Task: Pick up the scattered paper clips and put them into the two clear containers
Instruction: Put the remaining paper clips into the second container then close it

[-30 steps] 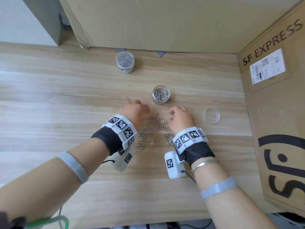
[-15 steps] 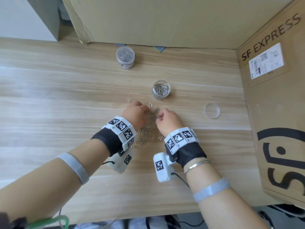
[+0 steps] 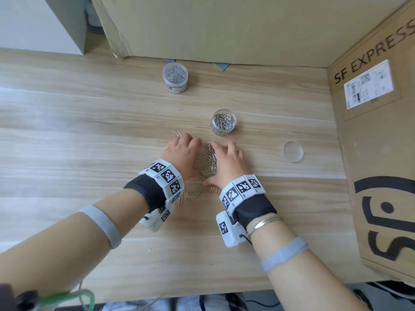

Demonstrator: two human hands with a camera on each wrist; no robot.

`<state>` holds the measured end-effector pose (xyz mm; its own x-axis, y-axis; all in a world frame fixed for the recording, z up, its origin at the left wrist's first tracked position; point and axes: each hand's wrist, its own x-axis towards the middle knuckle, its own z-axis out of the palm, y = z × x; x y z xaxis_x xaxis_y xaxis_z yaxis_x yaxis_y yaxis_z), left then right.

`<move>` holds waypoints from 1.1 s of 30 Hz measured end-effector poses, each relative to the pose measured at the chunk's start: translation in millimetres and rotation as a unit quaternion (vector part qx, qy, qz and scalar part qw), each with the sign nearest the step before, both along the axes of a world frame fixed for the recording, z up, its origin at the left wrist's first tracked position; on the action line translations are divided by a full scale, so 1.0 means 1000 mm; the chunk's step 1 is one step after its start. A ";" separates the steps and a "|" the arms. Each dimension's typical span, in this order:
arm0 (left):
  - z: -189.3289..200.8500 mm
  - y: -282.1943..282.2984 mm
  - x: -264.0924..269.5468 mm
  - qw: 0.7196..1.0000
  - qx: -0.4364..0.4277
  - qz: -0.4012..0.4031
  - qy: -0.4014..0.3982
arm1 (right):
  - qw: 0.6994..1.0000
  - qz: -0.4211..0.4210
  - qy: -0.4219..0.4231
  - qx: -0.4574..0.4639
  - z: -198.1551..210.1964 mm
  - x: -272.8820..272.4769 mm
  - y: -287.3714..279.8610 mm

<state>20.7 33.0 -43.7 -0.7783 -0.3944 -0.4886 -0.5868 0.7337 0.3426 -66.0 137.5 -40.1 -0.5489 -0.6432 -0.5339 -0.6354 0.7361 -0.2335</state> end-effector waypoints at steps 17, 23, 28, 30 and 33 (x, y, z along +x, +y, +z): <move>-0.003 -0.001 -0.022 0.998 0.052 0.013 0.034 | 0.998 -0.009 -0.024 -0.061 0.005 -0.012 -0.016; 0.006 -0.006 -0.029 0.995 0.065 0.027 0.076 | 0.996 -0.038 -0.027 -0.076 0.018 -0.026 -0.017; 0.024 -0.021 -0.053 0.991 0.040 0.035 0.124 | 0.991 -0.048 -0.009 -0.124 0.036 -0.050 -0.030; 0.030 -0.028 -0.064 0.989 0.036 0.039 0.135 | 0.988 -0.060 -0.007 -0.143 0.040 -0.061 -0.037; 0.034 -0.036 -0.080 0.989 0.026 0.044 0.138 | 0.986 -0.063 0.001 -0.153 0.042 -0.074 -0.047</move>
<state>-59.5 -3.0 -9.5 -0.8489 -0.4459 -0.2839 -0.5262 0.6616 0.5342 -140.2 90.0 1.9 -0.6356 -0.7007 -0.3242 -0.5439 0.7044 -0.4561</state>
